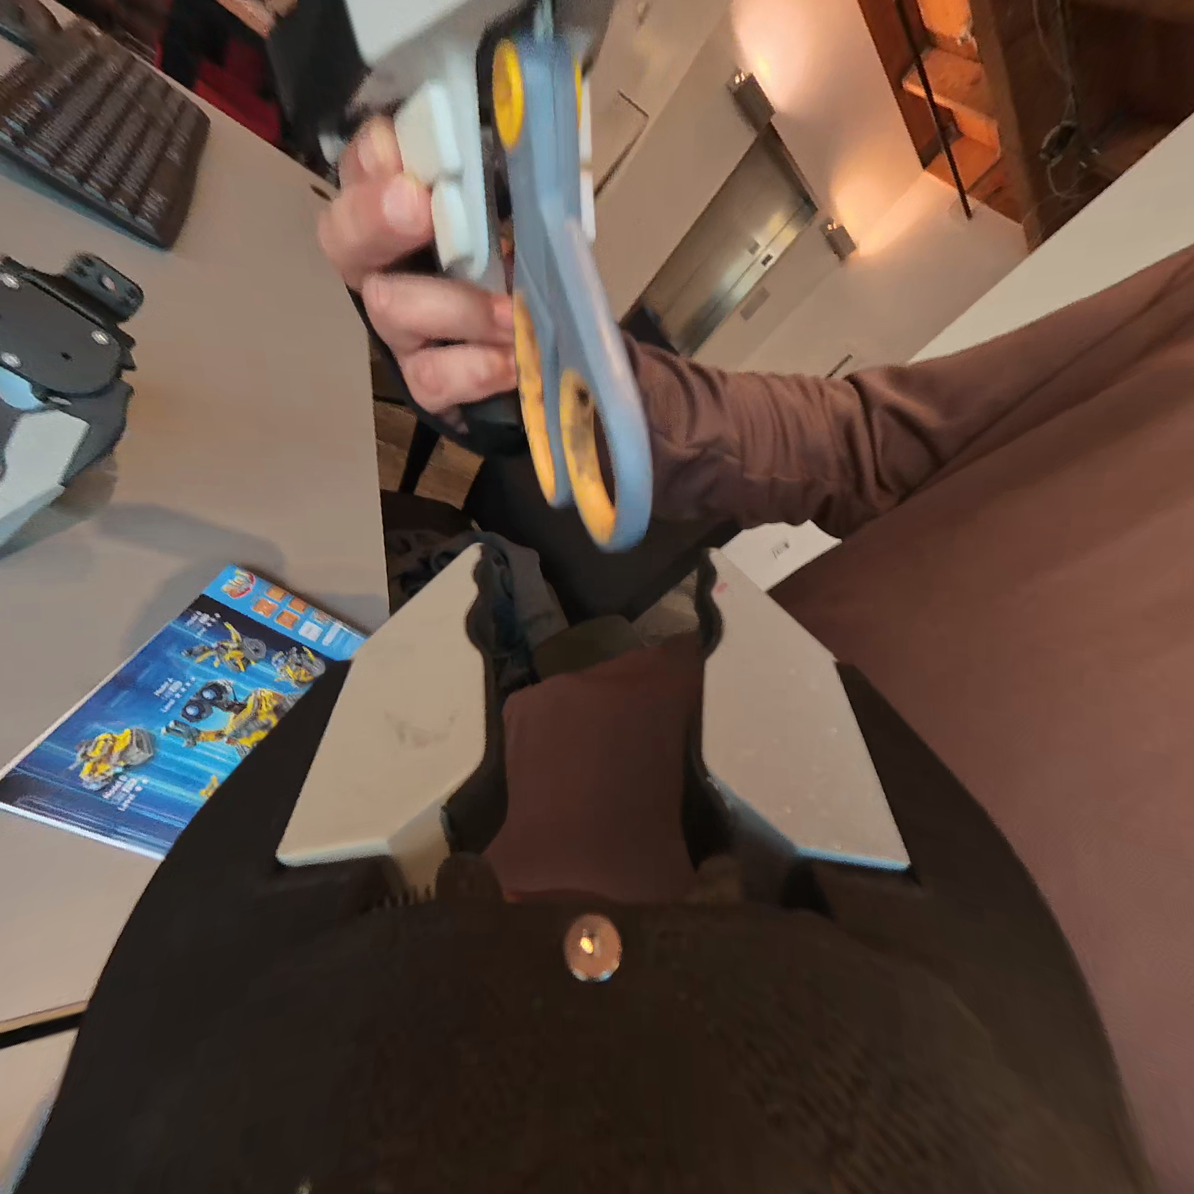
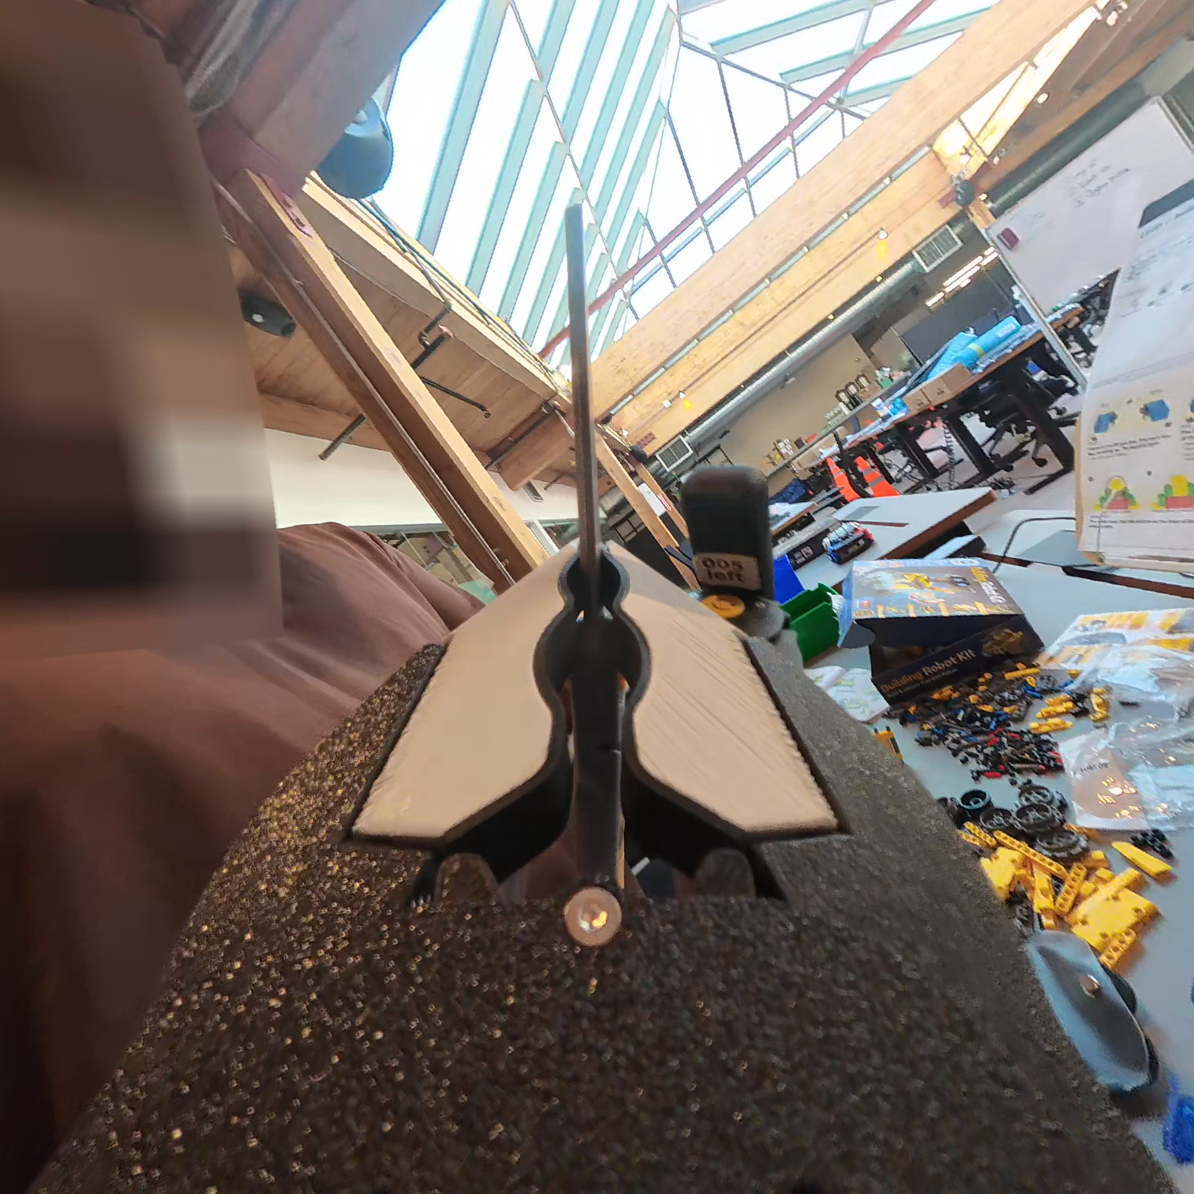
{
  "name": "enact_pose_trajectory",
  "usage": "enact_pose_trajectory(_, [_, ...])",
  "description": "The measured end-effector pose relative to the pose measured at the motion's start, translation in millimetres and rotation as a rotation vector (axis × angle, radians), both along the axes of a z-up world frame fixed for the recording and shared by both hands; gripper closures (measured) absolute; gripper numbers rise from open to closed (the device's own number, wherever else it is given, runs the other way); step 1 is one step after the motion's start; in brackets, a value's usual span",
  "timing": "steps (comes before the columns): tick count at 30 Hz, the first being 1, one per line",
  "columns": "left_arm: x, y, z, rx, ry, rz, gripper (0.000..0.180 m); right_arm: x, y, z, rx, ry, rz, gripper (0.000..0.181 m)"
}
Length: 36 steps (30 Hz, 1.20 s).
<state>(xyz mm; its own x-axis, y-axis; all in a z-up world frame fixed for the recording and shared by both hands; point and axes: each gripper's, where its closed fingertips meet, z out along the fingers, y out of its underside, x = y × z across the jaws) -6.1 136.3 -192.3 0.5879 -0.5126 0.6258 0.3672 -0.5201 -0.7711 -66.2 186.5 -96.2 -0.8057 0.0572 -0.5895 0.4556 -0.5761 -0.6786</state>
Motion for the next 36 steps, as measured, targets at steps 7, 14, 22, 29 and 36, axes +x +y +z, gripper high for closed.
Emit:
enact_pose_trajectory(7, [-4.5,18.2,4.0,-0.059,0.105,0.100,0.171,-10.5,-8.5,-11.6,0.123,-0.051,-0.041,0.181])
enact_pose_trajectory(14, [-24.6,7.0,18.6,-0.039,0.124,0.096,0.172,11.8,-5.5,-26.4,0.289,-0.116,0.031,0.175])
enact_pose_trajectory(22, [-30.4,-5.8,8.8,-0.205,0.167,-0.015,0.173,30.9,-8.6,-61.1,0.584,-0.140,0.050,0.161])
enact_pose_trajectory(29, [-23.4,-8.4,9.8,-0.194,0.140,-0.057,0.173,38.2,-12.6,-82.1,0.705,-0.142,0.061,0.160])
enact_pose_trajectory(36, [-25.1,-10.4,5.1,-0.215,0.125,-0.058,0.173,35.9,-16.2,-84.7,0.714,-0.141,0.032,0.162])
